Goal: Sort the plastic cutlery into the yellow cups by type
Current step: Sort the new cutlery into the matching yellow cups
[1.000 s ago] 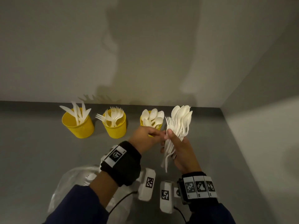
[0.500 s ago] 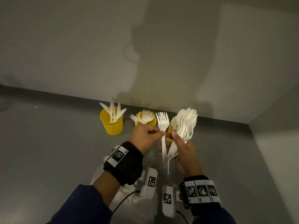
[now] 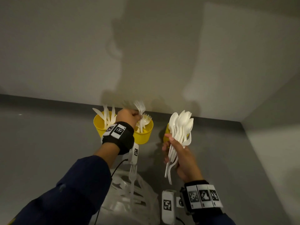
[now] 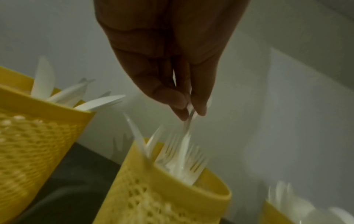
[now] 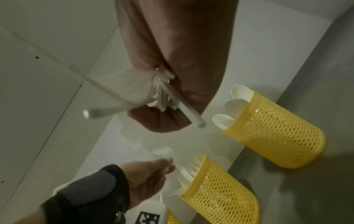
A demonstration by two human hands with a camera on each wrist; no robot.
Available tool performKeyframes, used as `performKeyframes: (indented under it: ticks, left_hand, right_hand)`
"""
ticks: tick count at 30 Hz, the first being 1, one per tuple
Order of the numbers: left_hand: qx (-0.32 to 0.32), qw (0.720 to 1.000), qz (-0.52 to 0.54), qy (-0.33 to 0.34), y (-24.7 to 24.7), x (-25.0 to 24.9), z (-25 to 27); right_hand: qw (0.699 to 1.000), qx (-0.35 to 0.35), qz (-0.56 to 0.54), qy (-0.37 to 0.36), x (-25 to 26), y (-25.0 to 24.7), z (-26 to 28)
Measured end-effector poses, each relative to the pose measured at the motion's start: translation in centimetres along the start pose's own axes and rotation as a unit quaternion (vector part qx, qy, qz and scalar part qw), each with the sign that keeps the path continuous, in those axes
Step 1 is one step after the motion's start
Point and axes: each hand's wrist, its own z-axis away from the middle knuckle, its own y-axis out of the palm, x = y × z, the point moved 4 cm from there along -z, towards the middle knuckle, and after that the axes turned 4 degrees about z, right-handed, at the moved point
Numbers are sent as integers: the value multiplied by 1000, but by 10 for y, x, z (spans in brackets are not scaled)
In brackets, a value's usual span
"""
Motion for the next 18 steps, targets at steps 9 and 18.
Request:
performKeyframes:
  ticks: [9, 18]
  left_hand:
    - [-13, 999, 32, 35, 6, -19, 38]
    - [198, 961, 179, 73, 67, -75, 100]
  right_hand:
    - [999, -15, 26, -13, 10, -11, 6]
    - [999, 33, -5, -31, 20, -33, 16]
